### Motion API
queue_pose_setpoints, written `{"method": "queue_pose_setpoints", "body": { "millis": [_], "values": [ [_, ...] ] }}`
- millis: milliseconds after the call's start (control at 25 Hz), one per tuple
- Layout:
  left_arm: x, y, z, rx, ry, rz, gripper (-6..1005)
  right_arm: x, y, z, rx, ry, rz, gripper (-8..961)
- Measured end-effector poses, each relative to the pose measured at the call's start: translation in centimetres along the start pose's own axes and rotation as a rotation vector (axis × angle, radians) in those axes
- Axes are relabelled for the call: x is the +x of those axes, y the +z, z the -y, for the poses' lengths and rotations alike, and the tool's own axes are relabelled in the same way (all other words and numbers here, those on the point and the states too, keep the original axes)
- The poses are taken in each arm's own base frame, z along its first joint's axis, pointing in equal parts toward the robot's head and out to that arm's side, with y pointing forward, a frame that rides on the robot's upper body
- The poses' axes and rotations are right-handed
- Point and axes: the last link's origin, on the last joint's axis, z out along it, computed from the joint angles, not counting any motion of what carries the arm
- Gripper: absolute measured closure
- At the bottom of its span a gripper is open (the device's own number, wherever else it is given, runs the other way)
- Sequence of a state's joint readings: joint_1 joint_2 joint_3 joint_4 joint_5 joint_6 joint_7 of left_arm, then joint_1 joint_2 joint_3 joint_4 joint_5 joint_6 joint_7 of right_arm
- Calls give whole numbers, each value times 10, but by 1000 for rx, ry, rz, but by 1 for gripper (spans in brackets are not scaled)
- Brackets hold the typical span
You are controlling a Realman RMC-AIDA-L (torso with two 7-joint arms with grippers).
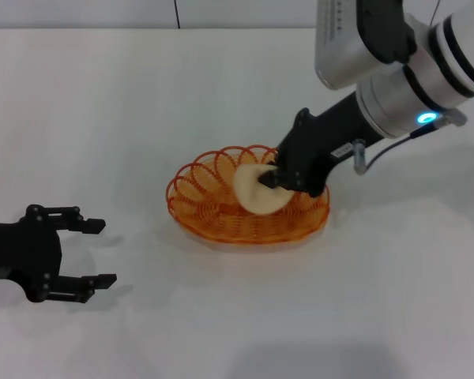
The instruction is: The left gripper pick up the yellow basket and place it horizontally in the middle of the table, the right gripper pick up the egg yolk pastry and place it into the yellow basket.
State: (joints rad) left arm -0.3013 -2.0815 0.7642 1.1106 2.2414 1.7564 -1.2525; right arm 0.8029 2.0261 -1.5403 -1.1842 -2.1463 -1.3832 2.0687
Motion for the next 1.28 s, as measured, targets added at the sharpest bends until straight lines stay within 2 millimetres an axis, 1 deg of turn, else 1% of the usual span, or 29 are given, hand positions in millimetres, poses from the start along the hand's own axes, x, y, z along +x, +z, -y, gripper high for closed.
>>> {"method": "queue_pose_setpoints", "body": {
  "millis": [280, 480, 600, 800, 840, 920, 960, 1040, 1120, 1280],
  "values": [
    [-2, 0, -3, -7, -4, 5, 225, -6, 16, 4, -27, 33, 14, 871],
    [-4, 0, -4, -3, -9, -1, 225, -7, 22, 3, -25, 37, 24, 857],
    [-5, -1, -5, -1, -13, 0, 225, -7, 22, 3, -22, 36, 29, 849],
    [-6, -3, -5, 8, -17, -2, 225, -6, 20, 3, -22, 32, 31, 697],
    [-6, -3, -5, 10, -18, -2, 225, -3, 17, 3, -19, 39, 34, 666],
    [-7, -3, -5, 16, -20, -2, 225, 6, 11, 4, -9, 60, 46, 573],
    [-7, -4, -4, 19, -22, -3, 225, 18, 3, 5, 2, 79, 59, 526],
    [-7, -5, -3, 27, -22, -7, 225, 31, -3, 5, 13, 94, 69, 433],
    [-6, -6, -2, 33, -16, -14, 225, 56, -15, 5, 30, 126, 98, 419],
    [-3, -7, 0, 34, -4, -23, 226, 90, -31, -3, 29, 160, 142, 390]
  ]
}}
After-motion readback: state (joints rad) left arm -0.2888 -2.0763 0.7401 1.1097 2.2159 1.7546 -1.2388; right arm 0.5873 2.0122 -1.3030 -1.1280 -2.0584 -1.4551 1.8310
